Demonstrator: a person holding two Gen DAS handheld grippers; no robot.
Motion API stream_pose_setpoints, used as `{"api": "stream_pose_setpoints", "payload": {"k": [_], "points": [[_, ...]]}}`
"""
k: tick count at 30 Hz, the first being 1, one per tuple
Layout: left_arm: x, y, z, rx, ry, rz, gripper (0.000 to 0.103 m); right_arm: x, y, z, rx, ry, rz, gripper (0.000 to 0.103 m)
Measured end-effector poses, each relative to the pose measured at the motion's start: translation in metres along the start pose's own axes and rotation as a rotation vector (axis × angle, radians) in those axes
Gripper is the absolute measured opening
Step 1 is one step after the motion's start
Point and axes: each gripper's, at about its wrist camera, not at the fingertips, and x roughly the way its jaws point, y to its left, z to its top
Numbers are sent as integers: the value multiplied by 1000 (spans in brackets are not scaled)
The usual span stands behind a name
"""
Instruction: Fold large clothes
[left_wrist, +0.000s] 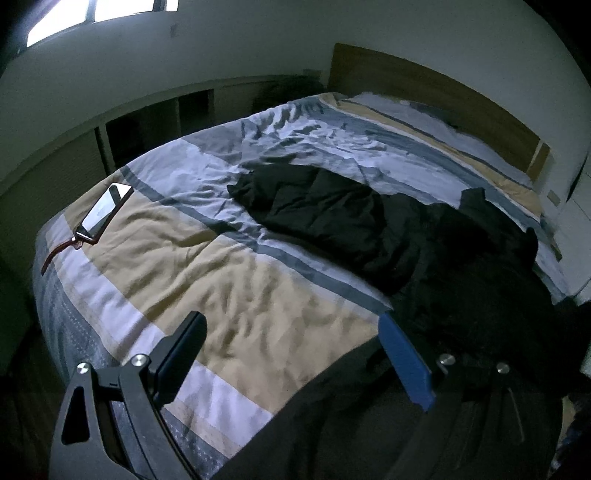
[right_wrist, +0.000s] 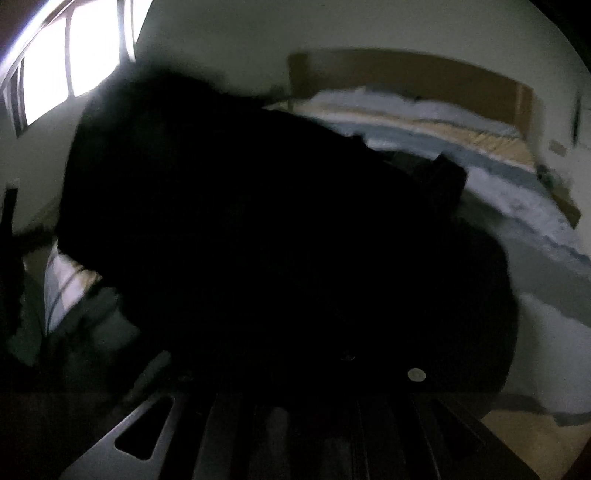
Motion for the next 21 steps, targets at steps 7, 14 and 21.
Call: {"api": "stream_pose_setpoints", "payload": {"k": [7, 14, 21], "points": [[-33, -33, -5, 67, -1, -62, 95, -7, 18, -24, -28, 70, -23, 22], [-55, -110, -15, 196, 6, -163, 95, -54, 24, -34, -1, -5, 39, 68], [-51, -205, -45, 330, 44, -277, 95, -86, -7, -44, 70, -66, -1, 70]]}}
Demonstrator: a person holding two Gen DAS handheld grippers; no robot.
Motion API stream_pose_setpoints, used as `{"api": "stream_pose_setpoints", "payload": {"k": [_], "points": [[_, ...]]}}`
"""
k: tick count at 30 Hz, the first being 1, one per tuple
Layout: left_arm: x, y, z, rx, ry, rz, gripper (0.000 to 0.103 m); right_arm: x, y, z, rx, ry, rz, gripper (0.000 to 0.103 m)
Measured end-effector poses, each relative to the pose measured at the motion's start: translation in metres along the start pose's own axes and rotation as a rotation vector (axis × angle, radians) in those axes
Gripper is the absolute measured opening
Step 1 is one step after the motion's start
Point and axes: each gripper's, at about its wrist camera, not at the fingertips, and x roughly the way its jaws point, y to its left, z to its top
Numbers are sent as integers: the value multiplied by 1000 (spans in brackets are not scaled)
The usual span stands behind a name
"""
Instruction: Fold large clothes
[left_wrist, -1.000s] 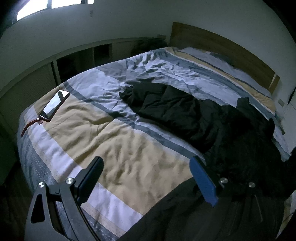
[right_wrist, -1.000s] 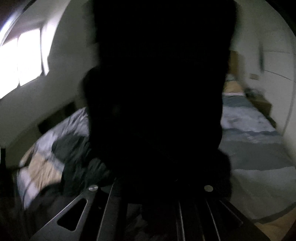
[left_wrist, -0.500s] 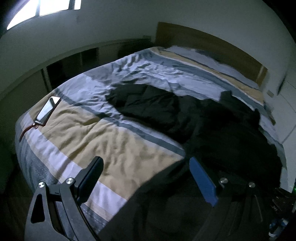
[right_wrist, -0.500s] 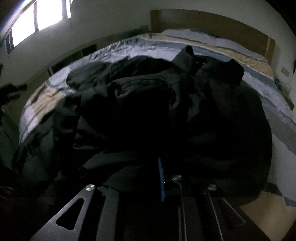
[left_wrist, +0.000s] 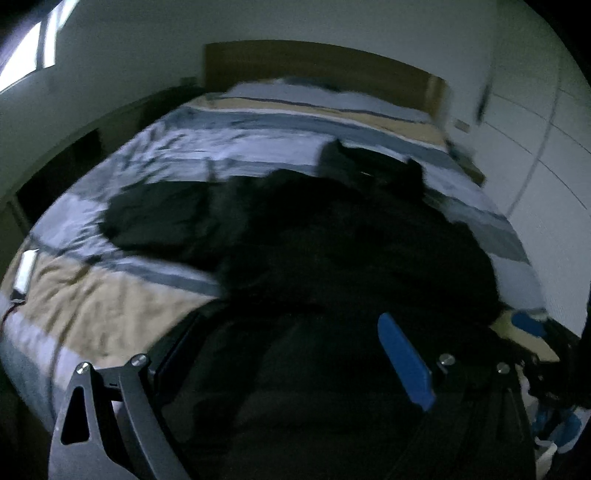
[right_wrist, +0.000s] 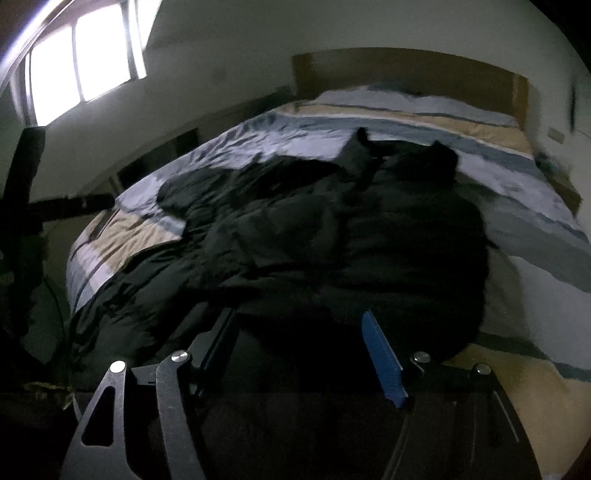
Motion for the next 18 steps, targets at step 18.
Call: {"api": "stream_pose_setpoints", "payload": {"k": [18], "points": [[183, -107, 5, 122, 61, 7, 95, 97, -101, 29, 237, 5, -165, 71]]}}
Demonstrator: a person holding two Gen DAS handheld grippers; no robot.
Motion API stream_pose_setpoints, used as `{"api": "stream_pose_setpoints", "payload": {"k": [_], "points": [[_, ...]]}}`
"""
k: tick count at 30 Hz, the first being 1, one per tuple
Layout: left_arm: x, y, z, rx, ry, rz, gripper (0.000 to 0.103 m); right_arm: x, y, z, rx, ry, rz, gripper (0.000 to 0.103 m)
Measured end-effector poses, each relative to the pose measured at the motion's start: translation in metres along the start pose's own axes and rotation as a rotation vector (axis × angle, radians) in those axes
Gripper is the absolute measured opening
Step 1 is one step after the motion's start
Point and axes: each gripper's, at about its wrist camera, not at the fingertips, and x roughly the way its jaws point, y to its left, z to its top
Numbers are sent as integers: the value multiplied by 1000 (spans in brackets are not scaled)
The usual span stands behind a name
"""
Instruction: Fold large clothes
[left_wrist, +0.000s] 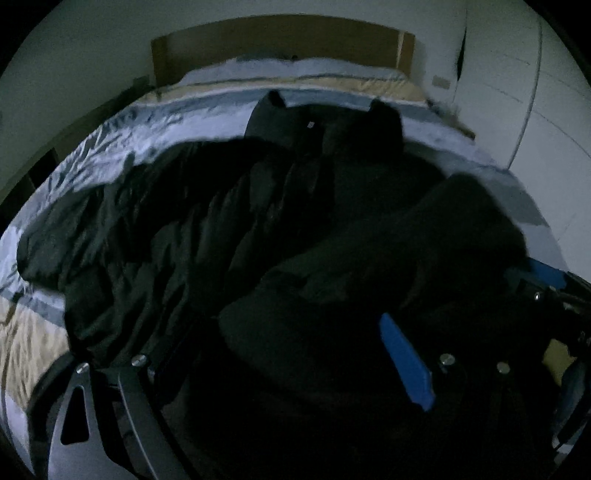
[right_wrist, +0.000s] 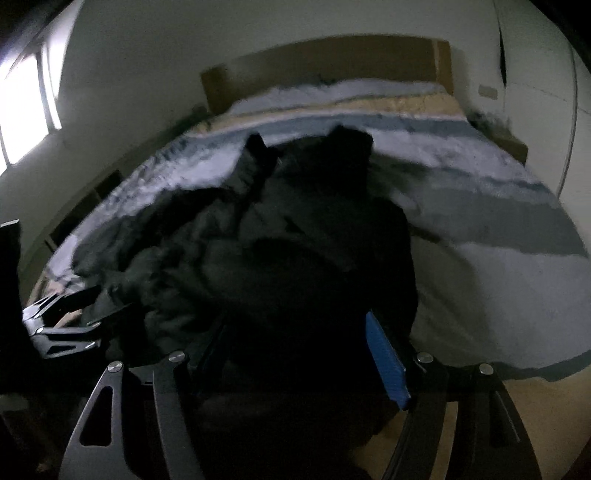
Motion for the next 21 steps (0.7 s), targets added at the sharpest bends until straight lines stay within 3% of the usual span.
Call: {"api": "stream_pose_setpoints", "payload": {"k": [6, 11, 14, 21], "points": [[7, 12, -14, 17, -4, -5, 95, 31, -22, -20, 69, 51, -18, 81], [-9, 24, -22, 6, -8, 26, 95, 7, -33, -21, 117, 23, -105, 81], [-14, 31, -28, -13, 8, 37, 95, -10, -28, -27, 131, -4, -84, 81], [-53, 51, -42, -17, 7, 87, 95, -19, -22, -43, 147, 86, -147, 80]]}}
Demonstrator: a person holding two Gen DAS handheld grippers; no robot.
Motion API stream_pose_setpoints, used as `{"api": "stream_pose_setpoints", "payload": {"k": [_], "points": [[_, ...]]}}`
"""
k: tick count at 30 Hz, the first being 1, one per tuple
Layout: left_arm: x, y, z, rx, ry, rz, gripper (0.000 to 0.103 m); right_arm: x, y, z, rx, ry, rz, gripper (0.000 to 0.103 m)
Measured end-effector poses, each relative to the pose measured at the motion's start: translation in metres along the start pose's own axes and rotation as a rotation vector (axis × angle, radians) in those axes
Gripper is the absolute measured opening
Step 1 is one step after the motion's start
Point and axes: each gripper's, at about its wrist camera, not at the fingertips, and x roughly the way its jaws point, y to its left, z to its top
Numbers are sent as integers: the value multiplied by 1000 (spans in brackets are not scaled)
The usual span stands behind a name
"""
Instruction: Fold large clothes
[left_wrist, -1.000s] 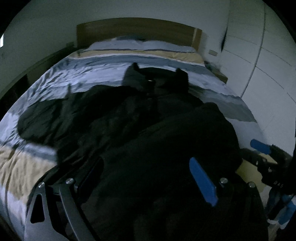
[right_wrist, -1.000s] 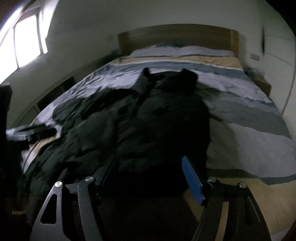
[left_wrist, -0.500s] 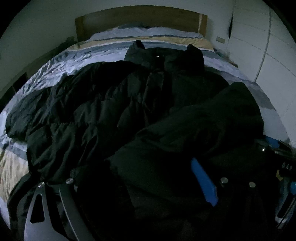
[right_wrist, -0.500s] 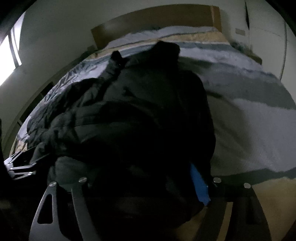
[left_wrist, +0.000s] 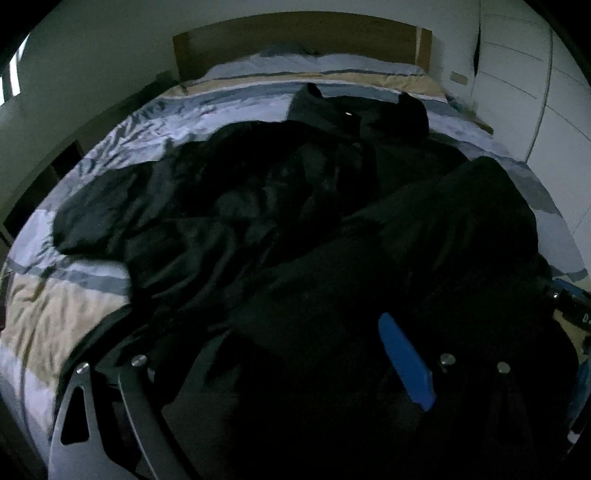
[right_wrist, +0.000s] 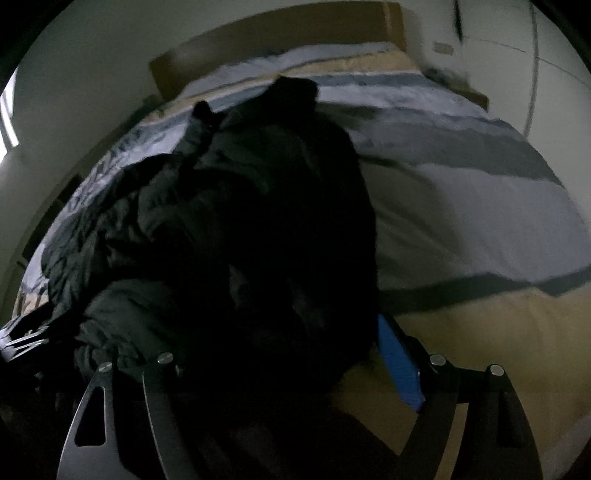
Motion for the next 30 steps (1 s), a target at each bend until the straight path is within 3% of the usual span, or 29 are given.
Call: {"api": "stream_pose_setpoints", "payload": {"k": [4, 13, 20, 24, 30], "points": [[-33, 24, -10, -33, -39, 30, 95, -30, 10, -8, 0, -20, -40, 80], [-116, 66, -32, -20, -160, 36, 95, -109, 63, -47, -28, -109, 0, 80], [-144, 113, -30, 2, -191, 72, 95, -154, 89, -72, -15, -169, 4, 80], [-143, 174, -12, -82, -179, 77, 95, -174, 90, -74, 29, -198, 4, 80], [-106, 286, 14, -273, -106, 68, 95, -190, 90, -55, 53, -255, -11, 80]]}}
